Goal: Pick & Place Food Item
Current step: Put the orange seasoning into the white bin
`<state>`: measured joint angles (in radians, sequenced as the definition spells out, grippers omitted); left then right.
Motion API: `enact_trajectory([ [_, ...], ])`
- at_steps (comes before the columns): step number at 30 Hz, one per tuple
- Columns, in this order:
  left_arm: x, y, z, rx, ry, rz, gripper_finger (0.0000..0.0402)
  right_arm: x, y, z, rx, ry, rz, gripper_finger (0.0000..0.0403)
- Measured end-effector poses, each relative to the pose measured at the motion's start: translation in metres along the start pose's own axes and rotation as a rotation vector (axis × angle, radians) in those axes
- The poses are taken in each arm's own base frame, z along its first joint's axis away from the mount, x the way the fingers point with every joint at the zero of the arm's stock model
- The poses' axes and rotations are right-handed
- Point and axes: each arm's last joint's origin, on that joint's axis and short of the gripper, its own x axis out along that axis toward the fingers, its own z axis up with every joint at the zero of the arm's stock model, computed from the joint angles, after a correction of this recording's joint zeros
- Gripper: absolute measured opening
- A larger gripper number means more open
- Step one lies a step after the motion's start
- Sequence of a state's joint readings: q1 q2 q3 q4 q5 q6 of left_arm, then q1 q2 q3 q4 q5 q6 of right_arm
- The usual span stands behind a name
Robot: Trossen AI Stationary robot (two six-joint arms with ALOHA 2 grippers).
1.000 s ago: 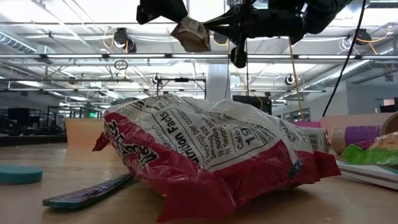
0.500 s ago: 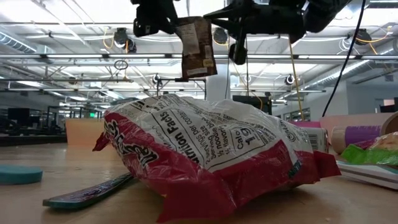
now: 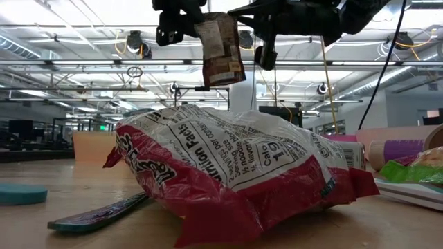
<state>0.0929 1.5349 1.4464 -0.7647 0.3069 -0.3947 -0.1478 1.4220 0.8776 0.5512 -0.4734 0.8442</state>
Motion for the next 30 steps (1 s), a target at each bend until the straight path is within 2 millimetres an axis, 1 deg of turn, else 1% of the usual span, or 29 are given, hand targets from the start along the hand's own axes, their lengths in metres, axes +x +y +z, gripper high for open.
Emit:
enact_trajectory([
  [5,0.0,-0.005,0.007,0.031,-0.075,-0.034,0.0145,0.0,-0.001,-0.001,0.001,0.006,-0.007,0.0],
  [8,0.001,-0.008,0.008,0.055,-0.099,-0.027,0.0145,0.0,-0.001,-0.001,0.001,0.006,-0.007,0.0],
  [12,0.002,-0.012,0.006,0.087,-0.112,0.01,0.0145,0.0,-0.001,0.0,-0.01,0.006,-0.007,0.0],
  [21,0.003,-0.012,0.006,0.086,-0.112,0.015,0.0143,0.0,-0.001,0.0,-0.014,0.006,-0.007,0.0],
  [24,0.005,-0.011,0.005,0.081,-0.095,0.024,0.0125,0.0,-0.001,0.0,-0.014,0.006,-0.007,0.0],
  [30,0.009,-0.009,0.004,0.079,-0.075,0.032,0.0065,0.0,0.0,0.0,-0.018,0.001,-0.002,0.0],
])
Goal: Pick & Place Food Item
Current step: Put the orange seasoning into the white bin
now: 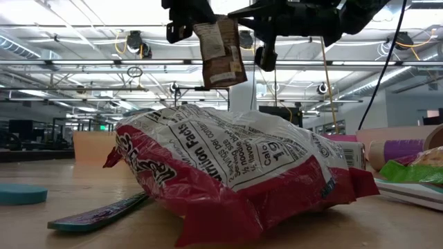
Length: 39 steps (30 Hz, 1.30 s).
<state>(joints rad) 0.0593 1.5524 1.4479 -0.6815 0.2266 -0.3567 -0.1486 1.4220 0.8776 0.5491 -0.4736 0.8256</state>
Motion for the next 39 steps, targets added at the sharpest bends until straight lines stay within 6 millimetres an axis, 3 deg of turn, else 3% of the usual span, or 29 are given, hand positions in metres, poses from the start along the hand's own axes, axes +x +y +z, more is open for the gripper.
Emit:
enact_trajectory([
  [6,-0.001,0.001,0.001,0.008,-0.005,0.0,0.0007,0.0,0.0,0.0,0.0,0.0,-0.001,0.0],
  [18,-0.002,0.005,0.003,-0.005,-0.01,0.001,0.0003,0.0,0.0,0.0,-0.001,-0.003,-0.001,0.0006],
  [25,-0.004,0.012,0.005,0.016,-0.018,0.011,0.0003,-0.001,0.001,0.005,-0.012,-0.037,0.018,0.006],
  [33,-0.014,0.044,0.015,0.055,-0.034,0.007,0.0002,-0.015,-0.01,0.028,0.02,-0.16,0.009,0.0145],
  [39,-0.032,0.084,0.019,0.086,-0.014,0.092,0.0002,-0.027,-0.021,0.045,-0.039,-0.35,-0.116,0.0177],
])
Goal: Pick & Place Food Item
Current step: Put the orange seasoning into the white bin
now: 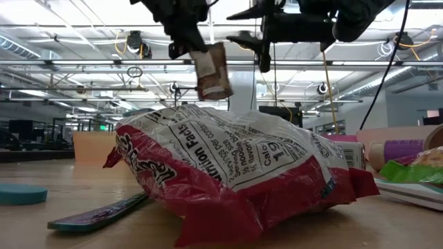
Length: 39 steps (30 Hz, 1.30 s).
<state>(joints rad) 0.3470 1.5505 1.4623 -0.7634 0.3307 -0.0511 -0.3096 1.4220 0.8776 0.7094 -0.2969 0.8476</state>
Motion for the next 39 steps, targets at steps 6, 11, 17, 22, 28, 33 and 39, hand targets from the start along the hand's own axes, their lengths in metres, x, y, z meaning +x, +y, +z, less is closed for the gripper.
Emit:
enact_trajectory([
  [6,-0.032,0.033,0.015,0.093,-0.064,0.115,0.0001,-0.003,-0.007,0.01,-0.081,-0.114,-0.089,0.0182],
  [11,-0.062,0.057,0.03,0.17,-0.14,0.223,0.0001,-0.003,-0.009,0.012,-0.116,-0.152,-0.135,0.0176],
  [17,-0.068,0.083,0.046,0.2,-0.101,0.274,0.0001,-0.005,-0.011,0.014,-0.127,-0.159,-0.144,0.0175],
  [22,-0.047,0.101,0.057,0.182,0.004,0.252,0.0001,-0.009,-0.019,0.024,-0.157,-0.181,-0.174,0.0173],
  [28,-0.019,0.123,0.059,0.148,0.068,0.249,0.0001,-0.019,-0.033,0.04,-0.197,-0.193,-0.187,0.0173],
  [33,0.002,0.141,0.054,0.099,0.129,0.284,0.0001,-0.032,-0.043,0.057,-0.182,-0.14,-0.114,0.0169],
  [39,0.02,0.16,0.047,0.071,0.182,0.319,0.0001,-0.049,-0.058,0.075,-0.15,-0.103,-0.077,0.0165],
])
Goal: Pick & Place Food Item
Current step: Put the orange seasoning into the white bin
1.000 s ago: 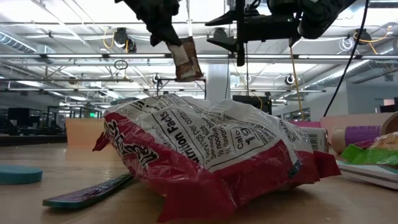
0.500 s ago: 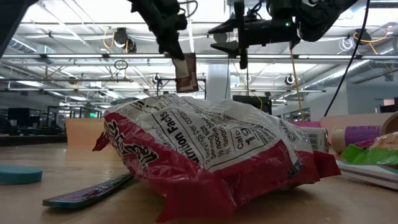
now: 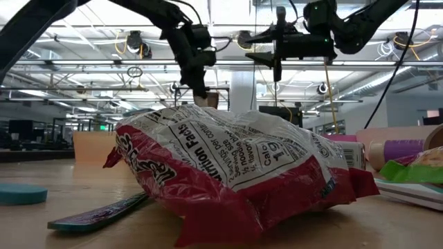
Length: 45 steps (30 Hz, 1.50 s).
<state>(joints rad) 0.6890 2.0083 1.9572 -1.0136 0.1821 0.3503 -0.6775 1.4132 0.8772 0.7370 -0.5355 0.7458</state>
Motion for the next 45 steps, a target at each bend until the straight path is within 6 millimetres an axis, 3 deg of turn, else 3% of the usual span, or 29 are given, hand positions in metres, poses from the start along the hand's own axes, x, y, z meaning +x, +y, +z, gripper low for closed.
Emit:
enact_trajectory([
  [13,0.014,0.03,-0.01,0.034,-0.012,0.046,0.0001,-0.013,-0.015,0.012,-0.002,0.022,-0.004,0.0164],
  [34,0.02,0.055,-0.019,0.118,-0.071,0.073,0.0001,-0.013,-0.021,0.009,-0.018,0.01,-0.104,0.0164],
  [45,0.037,0.057,-0.029,0.119,-0.013,0.081,0.0002,-0.013,-0.022,0.008,-0.015,0.018,-0.116,0.0164],
])
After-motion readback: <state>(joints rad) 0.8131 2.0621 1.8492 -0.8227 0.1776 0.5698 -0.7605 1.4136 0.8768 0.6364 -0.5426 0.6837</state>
